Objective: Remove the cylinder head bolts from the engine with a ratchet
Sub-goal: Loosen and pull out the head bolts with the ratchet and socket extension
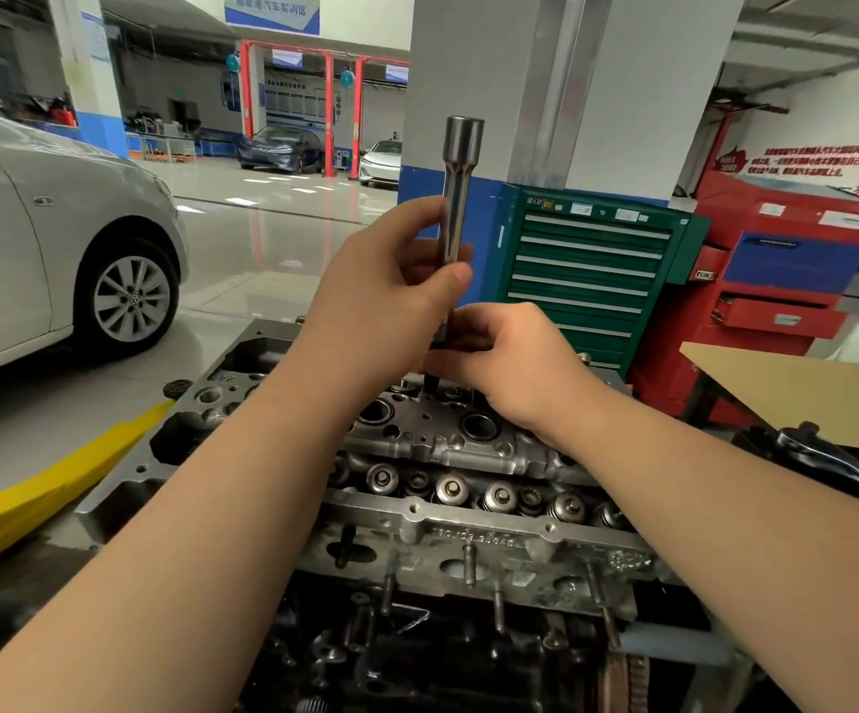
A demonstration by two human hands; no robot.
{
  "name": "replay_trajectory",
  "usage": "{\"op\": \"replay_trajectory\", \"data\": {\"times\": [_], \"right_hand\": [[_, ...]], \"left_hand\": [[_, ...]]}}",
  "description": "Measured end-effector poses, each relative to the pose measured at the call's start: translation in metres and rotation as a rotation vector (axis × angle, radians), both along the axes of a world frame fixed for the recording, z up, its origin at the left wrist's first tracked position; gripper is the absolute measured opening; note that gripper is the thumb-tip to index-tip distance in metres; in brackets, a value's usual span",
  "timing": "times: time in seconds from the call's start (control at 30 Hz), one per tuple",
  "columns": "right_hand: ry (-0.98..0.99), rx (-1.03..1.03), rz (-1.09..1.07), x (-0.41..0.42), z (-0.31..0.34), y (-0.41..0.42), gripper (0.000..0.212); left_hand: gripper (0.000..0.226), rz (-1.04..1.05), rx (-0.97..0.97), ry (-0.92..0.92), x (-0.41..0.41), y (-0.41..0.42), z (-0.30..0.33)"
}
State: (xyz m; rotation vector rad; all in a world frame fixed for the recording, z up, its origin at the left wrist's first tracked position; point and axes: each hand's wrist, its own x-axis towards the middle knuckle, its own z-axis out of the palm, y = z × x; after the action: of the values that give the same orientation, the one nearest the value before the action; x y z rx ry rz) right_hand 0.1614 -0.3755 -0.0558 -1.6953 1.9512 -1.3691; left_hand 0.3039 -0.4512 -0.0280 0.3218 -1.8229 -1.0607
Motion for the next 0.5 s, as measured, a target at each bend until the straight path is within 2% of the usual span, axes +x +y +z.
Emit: {"op": "replay_trajectory", "data": {"times": [0.1, 0.17, 0.3, 0.4, 0.5], "right_hand": [[0.002, -0.01, -0.035, 0.0001, 0.0005, -0.0013, 0.019], [0.012, -0.009, -0.026, 0.0005, 0.0002, -0.0008, 0.019], [-0.017, -0.012, 0.032, 0.001, -0.0002, 0.001, 0.015], [-0.006, 0.024, -0.009, 0.0008, 0.0002, -0.0003, 0.016], [0.005, 0.006, -0.073, 0.0025, 0.0017, -0.0007, 0.021]], "left_hand": [[0.049, 0.106, -0.106, -0.023, 0.0001, 0.0003, -0.0005], [0.049, 0.171, -0.092, 0.005, 0.0015, -0.0012, 0.0007], [0.045, 0.111, -0.023, 0.016, 0.0027, -0.0017, 0.001], [0.047, 0.025, 0.006, 0.025, 0.0012, 0.0007, 0.0004], [0.041, 0.085, -0.059, -0.025, -0.001, 0.002, -0.0004]]}}
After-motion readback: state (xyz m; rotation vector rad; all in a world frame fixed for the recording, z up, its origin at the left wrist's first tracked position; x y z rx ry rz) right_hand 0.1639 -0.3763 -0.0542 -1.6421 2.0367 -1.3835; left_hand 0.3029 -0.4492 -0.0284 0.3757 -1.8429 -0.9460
